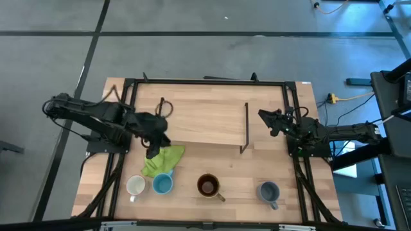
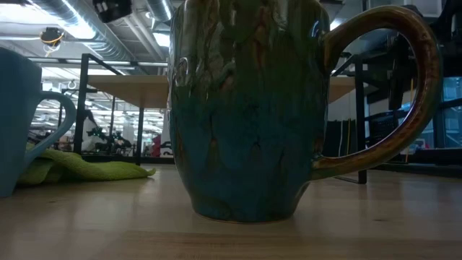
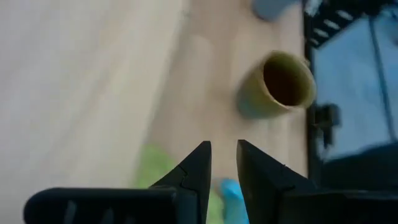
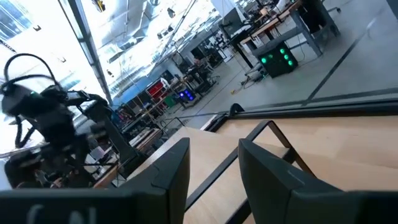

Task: Stack small to large cups/mugs on shelf
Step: Put the blue mug on the shelf

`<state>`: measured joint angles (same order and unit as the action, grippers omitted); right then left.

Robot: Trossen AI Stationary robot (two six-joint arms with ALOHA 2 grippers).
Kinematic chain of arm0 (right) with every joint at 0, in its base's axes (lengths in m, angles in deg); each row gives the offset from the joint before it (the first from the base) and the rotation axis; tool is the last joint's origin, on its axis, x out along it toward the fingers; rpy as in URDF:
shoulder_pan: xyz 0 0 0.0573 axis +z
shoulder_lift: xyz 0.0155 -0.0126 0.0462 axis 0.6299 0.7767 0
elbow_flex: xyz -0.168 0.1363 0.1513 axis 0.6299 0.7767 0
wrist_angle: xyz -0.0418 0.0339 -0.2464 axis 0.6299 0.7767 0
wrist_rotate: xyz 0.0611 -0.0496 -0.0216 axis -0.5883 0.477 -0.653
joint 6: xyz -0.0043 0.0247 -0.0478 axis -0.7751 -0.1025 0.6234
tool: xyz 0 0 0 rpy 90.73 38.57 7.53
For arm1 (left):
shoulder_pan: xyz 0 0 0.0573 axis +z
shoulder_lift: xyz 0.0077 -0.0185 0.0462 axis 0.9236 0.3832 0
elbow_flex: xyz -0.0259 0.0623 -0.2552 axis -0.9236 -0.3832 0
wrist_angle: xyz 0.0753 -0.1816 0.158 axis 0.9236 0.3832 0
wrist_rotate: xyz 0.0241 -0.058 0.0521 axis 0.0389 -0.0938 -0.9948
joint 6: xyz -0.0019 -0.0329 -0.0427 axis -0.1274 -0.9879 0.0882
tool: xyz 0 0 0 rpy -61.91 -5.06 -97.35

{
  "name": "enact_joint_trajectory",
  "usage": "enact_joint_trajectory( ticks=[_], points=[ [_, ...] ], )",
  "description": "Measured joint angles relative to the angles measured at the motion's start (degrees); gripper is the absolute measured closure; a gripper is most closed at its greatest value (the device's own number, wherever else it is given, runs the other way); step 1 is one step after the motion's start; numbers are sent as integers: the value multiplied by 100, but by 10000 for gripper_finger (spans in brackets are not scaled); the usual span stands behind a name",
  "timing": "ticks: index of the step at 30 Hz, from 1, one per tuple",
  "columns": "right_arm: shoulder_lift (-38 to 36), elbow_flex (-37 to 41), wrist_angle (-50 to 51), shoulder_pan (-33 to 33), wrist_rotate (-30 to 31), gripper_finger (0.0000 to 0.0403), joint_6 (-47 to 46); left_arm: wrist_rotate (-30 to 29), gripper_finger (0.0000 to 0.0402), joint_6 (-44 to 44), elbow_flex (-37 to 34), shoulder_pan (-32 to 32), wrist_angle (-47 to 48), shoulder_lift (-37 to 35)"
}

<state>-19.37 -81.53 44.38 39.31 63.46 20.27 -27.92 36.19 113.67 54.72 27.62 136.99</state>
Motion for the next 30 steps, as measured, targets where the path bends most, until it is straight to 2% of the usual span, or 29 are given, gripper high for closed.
enact_joint_trajectory(
  ticks=[4,8,11,13,15,18,24,30],
  points=[
    [0,0,2,1,0,265,2,316,331,488,7,-82,-942,469],
    [0,0,3,0,0,265,6,776,331,1040,16,435,-1306,979],
    [0,0,6,2,1,265,7,1300,331,1343,483,814,-1294,1400],
    [0,0,6,2,0,265,7,1313,331,1672,994,900,-778,1606],
    [0,0,7,2,0,265,8,1036,331,2011,1420,872,57,1729],
    [0,0,9,2,0,265,8,716,331,2200,1522,765,1015,1732],
    [0,0,11,2,0,265,10,746,331,1380,890,107,1411,1438],
    [0,0,53,2,-2,265,10,-319,331,-271,185,-948,1161,616]
  ],
)
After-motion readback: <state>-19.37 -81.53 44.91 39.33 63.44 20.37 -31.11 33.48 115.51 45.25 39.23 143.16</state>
